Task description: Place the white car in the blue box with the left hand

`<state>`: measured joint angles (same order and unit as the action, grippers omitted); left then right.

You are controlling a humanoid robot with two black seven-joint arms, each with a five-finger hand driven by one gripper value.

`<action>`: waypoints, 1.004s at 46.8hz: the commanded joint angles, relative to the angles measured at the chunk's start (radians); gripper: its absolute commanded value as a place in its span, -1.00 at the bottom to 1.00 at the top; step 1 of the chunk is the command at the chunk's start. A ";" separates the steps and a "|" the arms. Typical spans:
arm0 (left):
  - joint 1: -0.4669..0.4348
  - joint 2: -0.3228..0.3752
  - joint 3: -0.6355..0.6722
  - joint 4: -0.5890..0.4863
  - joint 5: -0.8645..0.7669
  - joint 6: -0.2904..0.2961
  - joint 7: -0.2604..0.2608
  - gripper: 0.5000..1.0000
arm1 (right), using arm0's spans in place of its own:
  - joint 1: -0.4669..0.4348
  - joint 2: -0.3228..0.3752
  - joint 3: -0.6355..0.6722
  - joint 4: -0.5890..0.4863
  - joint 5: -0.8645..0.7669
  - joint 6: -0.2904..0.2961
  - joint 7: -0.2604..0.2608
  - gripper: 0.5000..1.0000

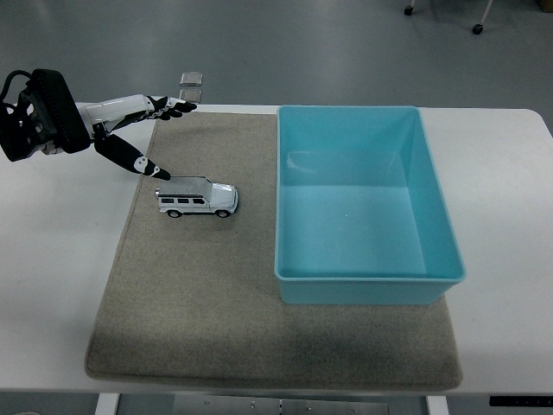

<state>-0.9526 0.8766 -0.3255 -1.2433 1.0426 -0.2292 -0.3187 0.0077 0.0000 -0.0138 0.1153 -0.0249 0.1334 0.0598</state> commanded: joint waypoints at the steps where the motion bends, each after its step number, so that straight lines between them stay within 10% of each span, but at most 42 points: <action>1: 0.006 -0.011 0.019 -0.001 0.062 0.027 0.000 0.75 | 0.000 0.000 0.000 0.000 0.000 0.000 0.000 0.74; 10: 0.021 -0.041 0.040 -0.002 0.157 0.108 -0.002 0.81 | 0.000 0.000 0.000 0.000 0.000 0.000 0.000 0.74; 47: 0.023 -0.133 0.115 0.036 0.226 0.120 0.003 0.56 | 0.000 0.000 0.000 0.000 0.000 0.000 0.000 0.74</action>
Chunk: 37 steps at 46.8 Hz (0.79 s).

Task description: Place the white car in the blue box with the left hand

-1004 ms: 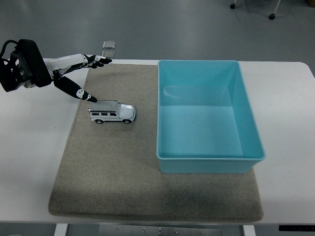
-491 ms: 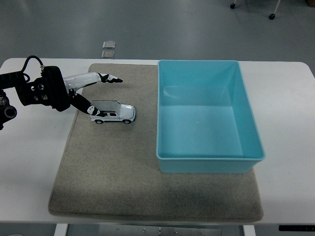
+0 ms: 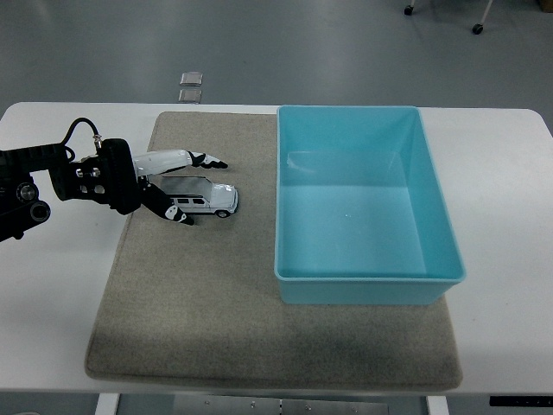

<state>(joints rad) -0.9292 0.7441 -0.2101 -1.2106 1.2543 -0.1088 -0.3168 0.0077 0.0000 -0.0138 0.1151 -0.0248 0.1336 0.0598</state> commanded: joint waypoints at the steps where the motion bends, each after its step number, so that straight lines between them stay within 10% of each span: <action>1: 0.000 0.000 0.000 0.005 0.020 0.000 0.001 0.52 | 0.000 0.000 0.000 0.000 0.000 0.000 0.000 0.74; 30: -0.010 -0.002 0.000 0.028 0.063 0.000 0.001 -0.23 | 0.000 0.000 0.000 0.000 0.000 0.000 0.000 0.74; 37: -0.011 0.000 -0.002 0.029 0.066 0.000 0.001 -0.75 | 0.000 0.000 0.000 0.000 0.000 0.000 0.000 0.74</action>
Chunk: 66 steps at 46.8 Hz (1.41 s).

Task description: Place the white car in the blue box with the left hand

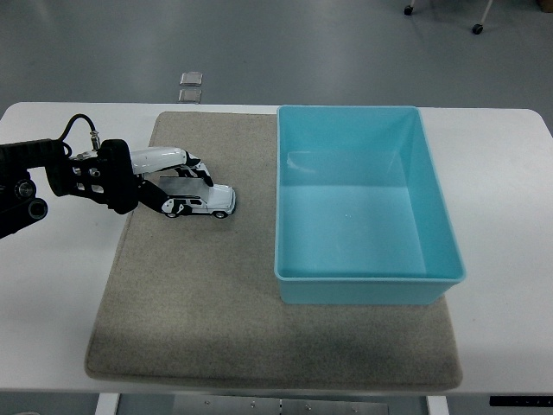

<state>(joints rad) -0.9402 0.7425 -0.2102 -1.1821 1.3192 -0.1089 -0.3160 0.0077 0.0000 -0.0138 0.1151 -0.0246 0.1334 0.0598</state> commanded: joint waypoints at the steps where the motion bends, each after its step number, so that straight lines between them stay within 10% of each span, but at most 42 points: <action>1: 0.000 0.000 0.000 0.001 0.002 0.000 0.000 -0.82 | 0.000 0.000 0.000 0.000 -0.001 0.000 0.000 0.74; 25: -0.104 0.060 -0.008 -0.011 -0.005 -0.025 -0.002 -1.00 | 0.000 0.000 0.000 0.000 0.000 0.000 0.000 0.74; 45: -0.377 0.044 -0.031 -0.008 -0.093 -0.175 0.006 -1.00 | 0.000 0.000 0.000 0.000 0.000 0.000 0.000 0.74; 66: -0.394 -0.288 -0.014 0.059 -0.074 -0.176 0.080 -1.00 | 0.000 0.000 0.000 0.000 0.000 0.000 0.000 0.74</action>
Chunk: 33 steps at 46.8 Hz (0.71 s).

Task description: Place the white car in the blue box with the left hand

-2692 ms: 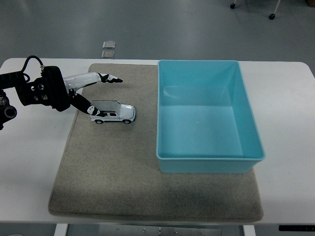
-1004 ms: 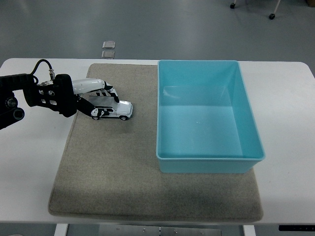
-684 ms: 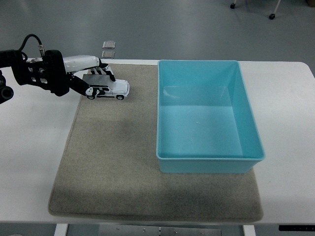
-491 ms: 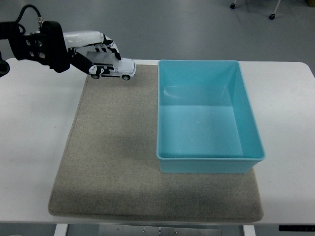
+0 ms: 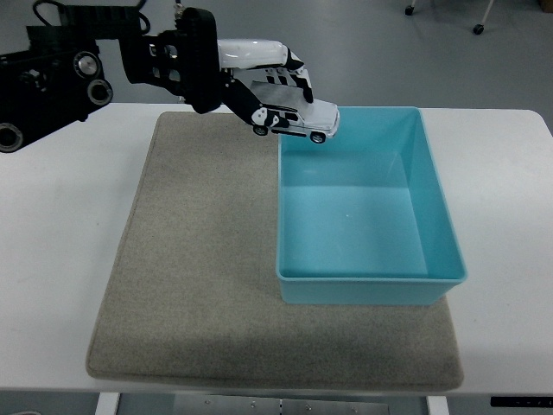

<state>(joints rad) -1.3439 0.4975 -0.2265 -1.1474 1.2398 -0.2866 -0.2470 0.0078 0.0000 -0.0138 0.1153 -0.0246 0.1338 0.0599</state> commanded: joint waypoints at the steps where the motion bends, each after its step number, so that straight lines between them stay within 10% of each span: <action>1: 0.009 -0.056 0.004 0.032 0.006 0.004 0.014 -1.00 | 0.000 0.000 0.000 0.000 -0.002 0.000 0.000 0.74; 26: 0.098 -0.240 0.024 0.147 0.010 0.029 0.015 -1.00 | 0.000 0.000 0.000 0.000 0.000 0.000 0.000 0.74; 33: 0.112 -0.246 0.024 0.147 0.009 0.049 0.014 0.05 | 0.000 0.000 0.000 0.000 -0.002 0.000 0.000 0.74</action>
<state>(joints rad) -1.2384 0.2547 -0.2024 -0.9990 1.2501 -0.2433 -0.2322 0.0075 0.0000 -0.0139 0.1149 -0.0249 0.1333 0.0597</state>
